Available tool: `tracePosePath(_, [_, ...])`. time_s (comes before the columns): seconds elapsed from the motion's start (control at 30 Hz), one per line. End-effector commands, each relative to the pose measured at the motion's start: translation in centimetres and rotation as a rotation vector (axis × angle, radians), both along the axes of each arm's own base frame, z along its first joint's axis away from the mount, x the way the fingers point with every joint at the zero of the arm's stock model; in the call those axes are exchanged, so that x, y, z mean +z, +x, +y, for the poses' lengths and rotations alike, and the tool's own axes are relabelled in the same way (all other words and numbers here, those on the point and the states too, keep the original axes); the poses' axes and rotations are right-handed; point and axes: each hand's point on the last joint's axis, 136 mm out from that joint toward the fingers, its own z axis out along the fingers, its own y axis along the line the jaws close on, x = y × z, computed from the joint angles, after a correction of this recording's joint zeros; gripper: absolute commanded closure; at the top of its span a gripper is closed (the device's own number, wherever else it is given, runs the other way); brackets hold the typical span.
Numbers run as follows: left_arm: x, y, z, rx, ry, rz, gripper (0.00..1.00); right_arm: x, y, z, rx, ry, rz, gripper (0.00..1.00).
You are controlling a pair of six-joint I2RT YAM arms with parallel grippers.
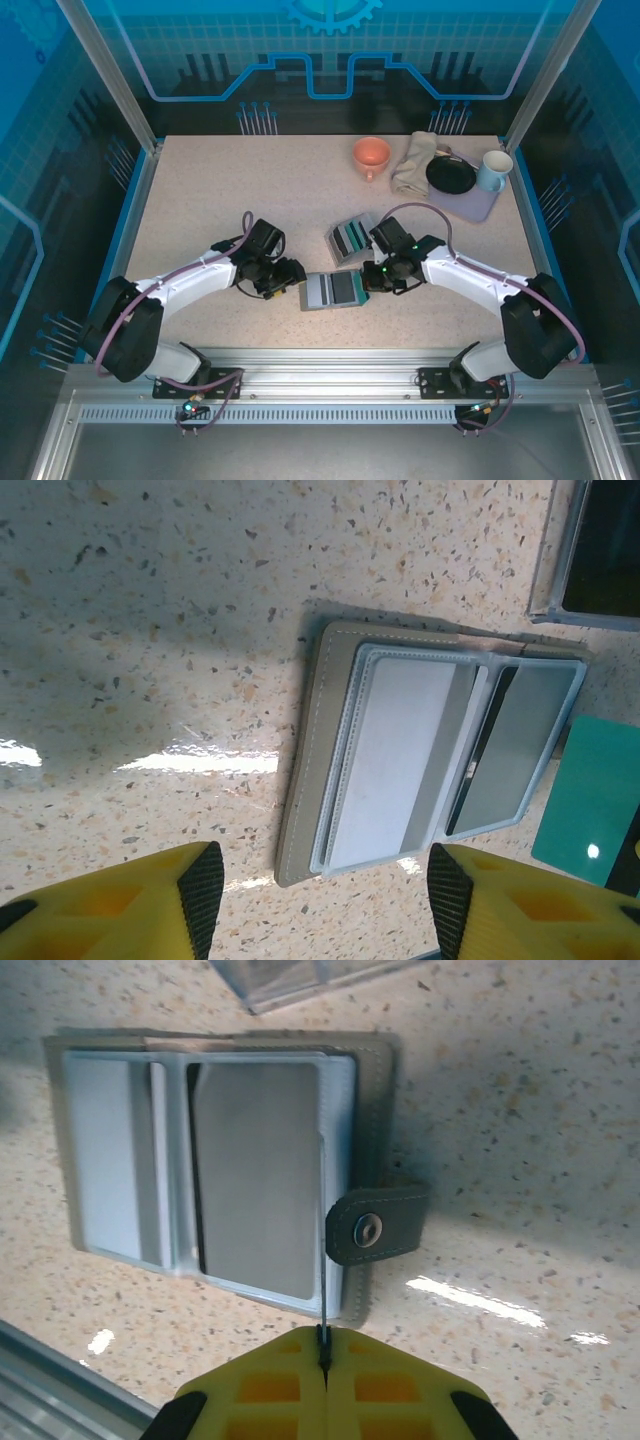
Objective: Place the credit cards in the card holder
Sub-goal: Flip over the card slot in the card holder.
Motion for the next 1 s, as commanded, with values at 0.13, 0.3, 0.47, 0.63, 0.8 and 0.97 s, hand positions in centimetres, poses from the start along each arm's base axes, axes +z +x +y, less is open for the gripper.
tracePosePath(0.13, [-1.7, -0.9, 0.2, -0.038, 0.043, 0.046, 0.43, -1.4, -0.3, -0.2, 0.030, -0.038, 0.030, 1.00])
tracePosePath(0.3, [-2.6, -1.0, -0.5, -0.056, 0.033, 0.060, 0.47, -1.9, -0.4, 0.3, 0.033, -0.016, 0.048, 1.00])
tracePosePath(0.47, [-3.7, -1.2, -0.9, -0.076, 0.041, 0.086, 0.53, -1.8, -0.3, 0.6, 0.027, 0.028, 0.053, 1.00])
tracePosePath(0.63, [-4.5, -1.4, -1.3, -0.088, 0.044, 0.100, 0.60, -0.2, 0.2, 1.4, 0.028, 0.126, 0.026, 1.00])
tracePosePath(0.8, [-4.8, -1.4, -1.4, -0.093, 0.047, 0.100, 0.63, 2.3, 0.6, 2.5, 0.037, 0.231, -0.005, 0.99])
tracePosePath(0.97, [-4.6, -1.2, -1.6, -0.088, 0.046, 0.085, 0.64, 3.3, 0.7, 3.6, 0.033, 0.305, 0.005, 0.98])
